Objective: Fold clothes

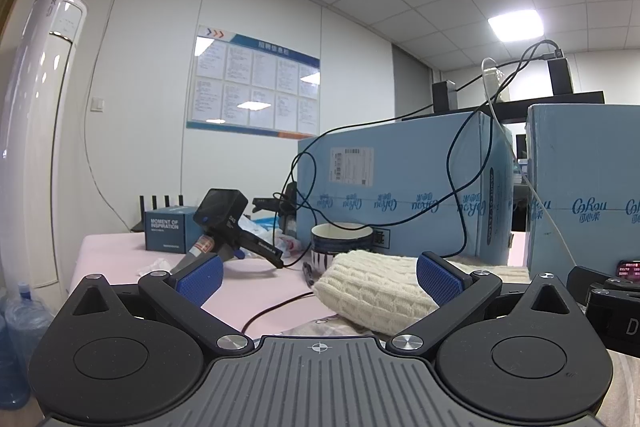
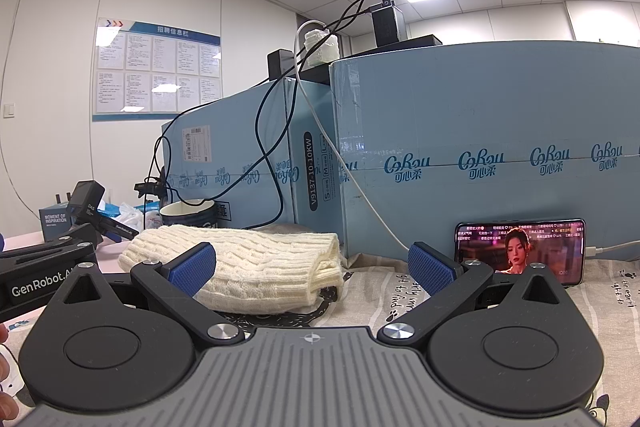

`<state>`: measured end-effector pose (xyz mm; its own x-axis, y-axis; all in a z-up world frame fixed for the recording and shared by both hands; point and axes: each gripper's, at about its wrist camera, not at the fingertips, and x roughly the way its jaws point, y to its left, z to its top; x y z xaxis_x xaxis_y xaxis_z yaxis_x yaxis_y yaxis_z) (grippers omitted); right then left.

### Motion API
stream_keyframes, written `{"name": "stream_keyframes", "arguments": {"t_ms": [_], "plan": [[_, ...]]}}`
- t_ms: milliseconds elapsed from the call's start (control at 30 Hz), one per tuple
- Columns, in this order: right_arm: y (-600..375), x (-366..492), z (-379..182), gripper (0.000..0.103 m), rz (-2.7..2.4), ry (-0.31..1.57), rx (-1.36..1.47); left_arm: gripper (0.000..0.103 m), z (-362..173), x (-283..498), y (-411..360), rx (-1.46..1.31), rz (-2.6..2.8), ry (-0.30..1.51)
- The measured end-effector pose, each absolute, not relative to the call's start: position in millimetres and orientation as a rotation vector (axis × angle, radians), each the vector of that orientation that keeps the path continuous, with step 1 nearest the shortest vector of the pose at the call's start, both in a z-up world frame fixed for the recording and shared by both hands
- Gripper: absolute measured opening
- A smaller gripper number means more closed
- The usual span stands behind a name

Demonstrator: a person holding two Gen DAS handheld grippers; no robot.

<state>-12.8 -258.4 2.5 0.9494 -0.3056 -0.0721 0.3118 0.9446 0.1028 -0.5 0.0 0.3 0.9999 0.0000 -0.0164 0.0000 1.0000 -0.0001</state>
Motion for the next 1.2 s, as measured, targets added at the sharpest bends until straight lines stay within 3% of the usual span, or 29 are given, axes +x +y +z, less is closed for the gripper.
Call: {"name": "stream_keyframes", "arguments": {"t_ms": [1200], "plan": [[-256.7, -14.1, 2.7, 0.103, -0.311, 0.049, 0.109, 0.103, 0.1, -1.5, -0.9, 0.005, 0.0, 0.017]]}}
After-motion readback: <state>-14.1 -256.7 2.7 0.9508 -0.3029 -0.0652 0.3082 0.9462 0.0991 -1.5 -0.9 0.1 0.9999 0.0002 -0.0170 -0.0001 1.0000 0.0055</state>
